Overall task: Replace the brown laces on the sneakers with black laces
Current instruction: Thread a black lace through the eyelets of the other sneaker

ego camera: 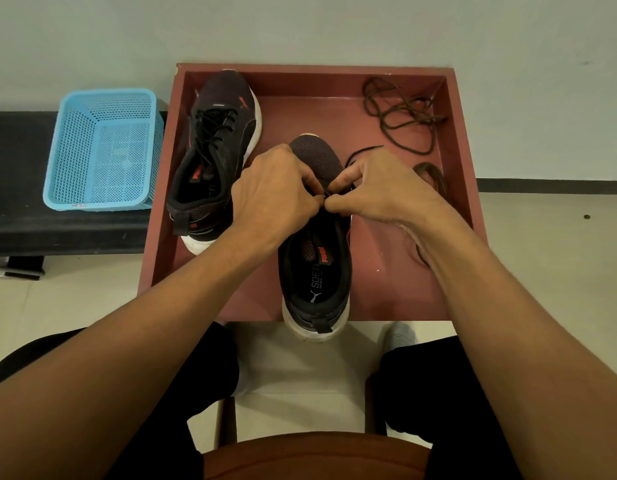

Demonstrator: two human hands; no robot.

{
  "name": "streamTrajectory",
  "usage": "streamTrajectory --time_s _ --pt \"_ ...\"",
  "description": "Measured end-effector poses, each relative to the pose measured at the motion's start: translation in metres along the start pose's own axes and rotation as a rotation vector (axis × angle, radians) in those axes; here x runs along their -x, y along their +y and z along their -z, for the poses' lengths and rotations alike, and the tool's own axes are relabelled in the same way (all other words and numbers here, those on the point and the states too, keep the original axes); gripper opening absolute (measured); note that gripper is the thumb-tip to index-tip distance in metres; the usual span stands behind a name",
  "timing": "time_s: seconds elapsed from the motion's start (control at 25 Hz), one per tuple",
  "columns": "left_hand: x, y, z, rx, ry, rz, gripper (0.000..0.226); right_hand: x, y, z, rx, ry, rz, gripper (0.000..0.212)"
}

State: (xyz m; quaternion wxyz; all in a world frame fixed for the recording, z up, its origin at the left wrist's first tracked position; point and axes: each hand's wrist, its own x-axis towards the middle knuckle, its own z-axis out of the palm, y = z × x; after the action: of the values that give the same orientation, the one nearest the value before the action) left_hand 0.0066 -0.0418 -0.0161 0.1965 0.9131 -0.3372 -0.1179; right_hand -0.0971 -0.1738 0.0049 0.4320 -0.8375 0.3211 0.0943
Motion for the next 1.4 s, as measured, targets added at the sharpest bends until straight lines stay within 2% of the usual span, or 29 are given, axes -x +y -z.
streamTrajectory --time_s 0.08,0.24,0.44,0.56,0.68,0.8,0.96,1.08,1.2,1.28,1.4 --pt "-0.001 0.002 0.001 -0.056 -0.012 -0.056 0.014 0.0 0.0 -0.001 0.01 0.016 -0.003 0.018" --pt "-0.007 0.002 0.011 -0.061 -0.064 -0.144 0.012 0.003 -0.002 0.004 0.055 0.102 0.058 0.049" --pt "-0.018 -0.005 0.044 0.172 -0.175 -0.074 0.014 0.006 -0.004 0.002 0.142 0.17 0.109 0.044" --pt "-0.016 -0.007 0.062 0.376 -0.153 -0.026 0.014 0.006 -0.003 0.002 0.129 0.16 0.137 0.046" --pt "-0.015 -0.007 0.068 0.516 -0.136 0.009 0.013 0.005 -0.006 0.002 0.165 0.241 0.305 0.038" --pt "-0.016 -0.007 0.065 0.534 -0.175 0.005 0.011 0.007 -0.008 0.008 -0.019 0.285 0.426 0.021" --pt "-0.017 -0.009 0.064 0.573 -0.221 0.005 0.01 0.006 -0.003 0.012 -0.148 0.237 0.424 0.014" --pt "-0.017 -0.011 0.064 0.602 -0.23 -0.007 0.027 0.003 -0.003 0.011 -0.197 0.277 0.427 0.01" --pt "-0.017 -0.012 0.061 0.597 -0.292 0.065 0.049 0.002 -0.005 0.018 -0.355 0.34 0.461 0.011" --pt "-0.017 -0.013 0.058 0.542 -0.352 0.115 0.05 0.003 -0.007 0.024 -0.471 0.361 0.48 0.012" --pt "-0.013 -0.014 0.056 0.303 -0.34 0.099 0.041 0.002 -0.006 0.027 -0.553 0.404 0.492 0.014"
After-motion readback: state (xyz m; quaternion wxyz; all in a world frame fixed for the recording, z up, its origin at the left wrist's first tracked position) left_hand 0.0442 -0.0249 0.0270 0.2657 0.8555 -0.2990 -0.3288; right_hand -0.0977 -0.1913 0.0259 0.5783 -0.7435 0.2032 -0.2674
